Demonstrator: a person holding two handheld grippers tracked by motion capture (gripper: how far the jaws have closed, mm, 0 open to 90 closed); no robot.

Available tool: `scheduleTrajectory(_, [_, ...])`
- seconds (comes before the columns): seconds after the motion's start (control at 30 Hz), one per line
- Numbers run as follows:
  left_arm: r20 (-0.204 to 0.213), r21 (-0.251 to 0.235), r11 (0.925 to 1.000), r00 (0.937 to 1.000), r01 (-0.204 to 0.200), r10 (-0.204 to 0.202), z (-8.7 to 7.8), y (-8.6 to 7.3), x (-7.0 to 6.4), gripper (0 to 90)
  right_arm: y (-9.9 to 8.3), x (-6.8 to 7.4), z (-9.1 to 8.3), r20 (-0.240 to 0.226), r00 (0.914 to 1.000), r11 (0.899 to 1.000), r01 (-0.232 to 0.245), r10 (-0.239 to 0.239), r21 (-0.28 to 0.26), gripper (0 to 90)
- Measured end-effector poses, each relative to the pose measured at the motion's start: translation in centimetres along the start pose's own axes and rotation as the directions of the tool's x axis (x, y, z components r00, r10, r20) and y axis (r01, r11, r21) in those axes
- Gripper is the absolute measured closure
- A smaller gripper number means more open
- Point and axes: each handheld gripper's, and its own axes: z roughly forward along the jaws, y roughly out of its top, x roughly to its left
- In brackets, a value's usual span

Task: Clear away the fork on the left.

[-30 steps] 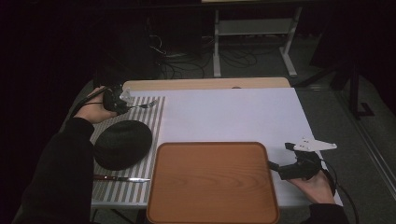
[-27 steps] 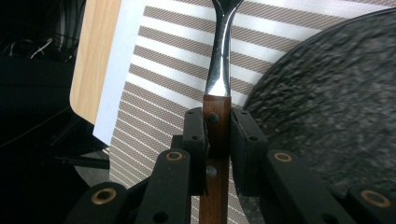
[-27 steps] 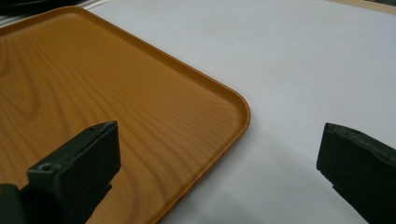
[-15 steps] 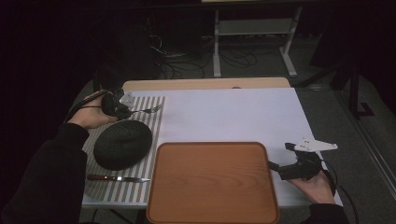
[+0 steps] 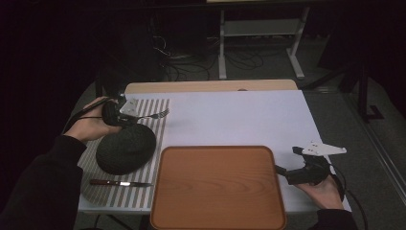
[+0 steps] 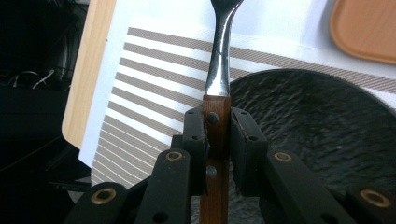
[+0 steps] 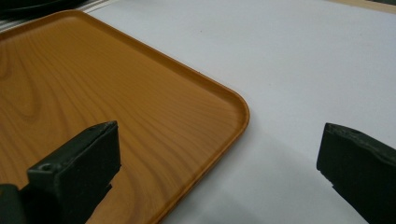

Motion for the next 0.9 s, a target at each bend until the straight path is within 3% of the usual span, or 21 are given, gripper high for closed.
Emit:
scheduleTrajectory(0.1, [0.024, -0.01, 0.9999, 0.9996, 0.014, -0.013, -0.2, 0.2, -0.6, 76.9, 0.0, 0.0, 0.0, -0.003, 1.0, 1.0, 0.0, 0.0, -0.001, 0.0])
scheduleTrajectory(0.17, [0.066, -0.007, 0.9999, 0.9977, 0.014, -0.014, -0.2, 0.5, -1.3, 76.9, 0.0, 0.0, 0.0, -0.002, 1.0, 1.0, -0.002, 0.002, -0.003, 0.0])
scheduleTrajectory(0.3, [0.065, 0.004, 0.9999, 0.9978, -0.014, 0.014, -0.2, 1.0, -2.5, 76.9, 0.0, 0.0, 0.0, -0.003, 1.0, 1.0, 0.001, -0.001, -0.001, 0.0])
scheduleTrajectory(0.57, [0.103, -0.02, 0.9991, 0.9941, 0.038, -0.035, -0.6, 1.7, -4.2, 76.9, 0.0, 0.0, 0.0, -0.002, 1.0, 1.0, 0.0, 0.0, -0.002, 0.0])
scheduleTrajectory(0.6, [0.155, -0.048, 0.9967, 0.9862, 0.065, -0.057, -1.0, 1.9, -4.8, 76.9, 0.0, 0.0, 0.0, -0.002, 1.0, 1.0, 0.0, 0.0, -0.002, 0.0])
scheduleTrajectory(0.67, [0.158, -0.055, 0.9965, 0.986, 0.063, -0.053, -1.1, 2.0, -5.0, 76.9, 0.0, 0.0, 0.0, -0.003, 1.0, 1.0, 0.001, -0.001, 0.0, 0.0])
scheduleTrajectory(0.73, [0.18, -0.08, 0.9936, 0.9815, 0.08, -0.064, -1.4, 2.4, -5.8, 76.9, 0.0, 0.1, 0.0, -0.003, 1.0, 1.0, 0.0, 0.0, 0.0, 0.0])
scheduleTrajectory(0.9, [0.218, -0.061, 0.9957, 0.9744, 0.071, -0.056, -1.3, 2.9, -7.1, 77.0, 0.0, 0.1, 0.0, -0.003, 1.0, 1.0, 0.001, -0.001, -0.003, 0.0])
